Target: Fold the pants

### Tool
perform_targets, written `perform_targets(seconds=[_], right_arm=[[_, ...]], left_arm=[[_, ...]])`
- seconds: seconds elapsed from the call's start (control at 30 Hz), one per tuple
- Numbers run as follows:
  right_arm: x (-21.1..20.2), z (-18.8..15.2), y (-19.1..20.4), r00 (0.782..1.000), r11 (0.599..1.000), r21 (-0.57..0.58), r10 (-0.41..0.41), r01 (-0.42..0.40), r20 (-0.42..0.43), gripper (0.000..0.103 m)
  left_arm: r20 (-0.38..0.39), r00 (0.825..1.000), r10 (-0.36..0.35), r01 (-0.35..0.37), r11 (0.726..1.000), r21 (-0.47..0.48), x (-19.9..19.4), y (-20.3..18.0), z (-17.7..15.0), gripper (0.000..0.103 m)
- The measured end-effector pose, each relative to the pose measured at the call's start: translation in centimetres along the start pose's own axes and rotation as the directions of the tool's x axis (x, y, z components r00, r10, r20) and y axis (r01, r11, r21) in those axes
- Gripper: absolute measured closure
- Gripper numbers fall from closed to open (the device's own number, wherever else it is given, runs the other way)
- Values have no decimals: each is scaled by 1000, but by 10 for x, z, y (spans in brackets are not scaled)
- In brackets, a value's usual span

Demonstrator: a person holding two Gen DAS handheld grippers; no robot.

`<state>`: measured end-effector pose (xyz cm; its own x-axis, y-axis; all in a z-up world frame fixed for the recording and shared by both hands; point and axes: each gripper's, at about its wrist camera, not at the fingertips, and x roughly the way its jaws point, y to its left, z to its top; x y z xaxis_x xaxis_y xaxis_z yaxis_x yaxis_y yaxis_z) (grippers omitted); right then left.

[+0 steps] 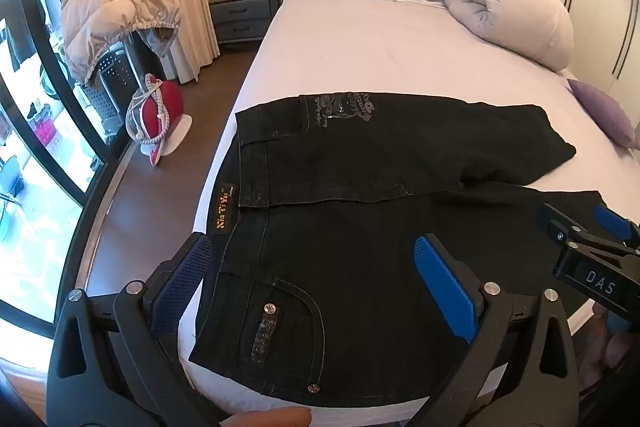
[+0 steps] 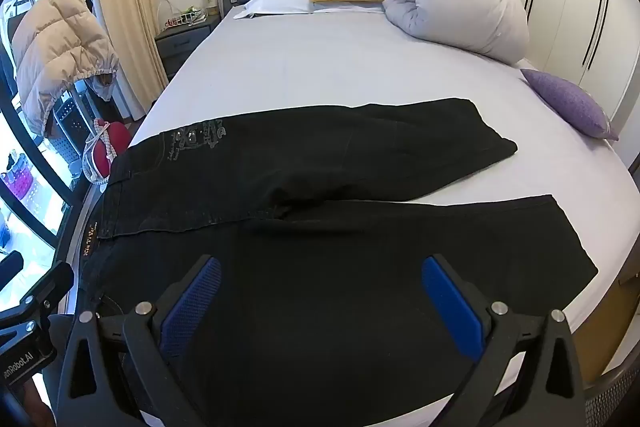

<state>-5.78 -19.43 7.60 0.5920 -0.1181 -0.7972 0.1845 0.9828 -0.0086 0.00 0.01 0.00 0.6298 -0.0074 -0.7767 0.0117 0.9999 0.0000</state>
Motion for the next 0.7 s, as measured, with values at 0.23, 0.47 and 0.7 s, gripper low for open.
perform_targets(seconds=[0.23, 0.47, 0.7], right_arm=[[0, 0, 0, 1000, 1000, 0, 0, 0, -3, 0], [4, -3, -1, 1000, 1000, -4, -2, 2, -4, 0], [3, -6, -1, 1000, 1000, -4, -1, 1, -11, 0]], left_arm=[[-7, 1000, -8, 8, 1000, -2, -1, 0, 0, 0], [-8, 1000, 0, 0, 1000, 2, -1, -1, 0, 0], [-9, 1000, 1, -1, 1000, 3, 1, -2, -3, 0]])
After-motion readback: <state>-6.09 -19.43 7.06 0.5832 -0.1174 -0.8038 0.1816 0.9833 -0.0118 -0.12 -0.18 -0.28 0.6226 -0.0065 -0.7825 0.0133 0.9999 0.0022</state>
